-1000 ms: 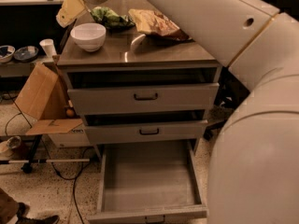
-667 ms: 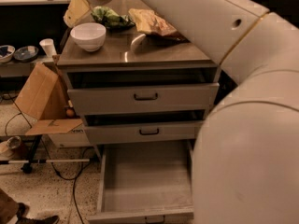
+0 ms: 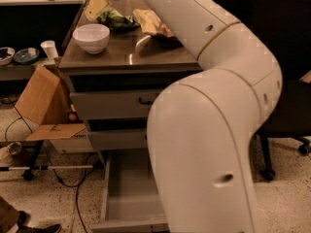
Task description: Place green jalapeno chip bag into bottom drawer
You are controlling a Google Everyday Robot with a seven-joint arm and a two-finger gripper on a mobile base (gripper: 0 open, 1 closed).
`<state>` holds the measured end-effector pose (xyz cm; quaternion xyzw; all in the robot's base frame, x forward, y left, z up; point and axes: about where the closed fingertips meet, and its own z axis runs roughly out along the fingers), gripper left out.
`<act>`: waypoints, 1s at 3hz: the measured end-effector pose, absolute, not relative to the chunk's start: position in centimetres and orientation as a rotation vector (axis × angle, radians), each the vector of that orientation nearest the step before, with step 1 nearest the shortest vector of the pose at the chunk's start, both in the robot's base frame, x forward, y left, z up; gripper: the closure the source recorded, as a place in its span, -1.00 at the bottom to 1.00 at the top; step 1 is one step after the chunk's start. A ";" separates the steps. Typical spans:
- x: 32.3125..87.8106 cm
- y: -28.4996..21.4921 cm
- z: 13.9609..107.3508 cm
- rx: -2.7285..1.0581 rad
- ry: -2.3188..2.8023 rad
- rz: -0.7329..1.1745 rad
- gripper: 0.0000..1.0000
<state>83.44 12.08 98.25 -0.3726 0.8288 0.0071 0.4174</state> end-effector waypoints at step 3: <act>90.1 9.9 97.6 -0.813 2.028 0.081 -1.00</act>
Offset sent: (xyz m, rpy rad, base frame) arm 0.0961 -0.0475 0.0069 0.1045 -0.0454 -0.0393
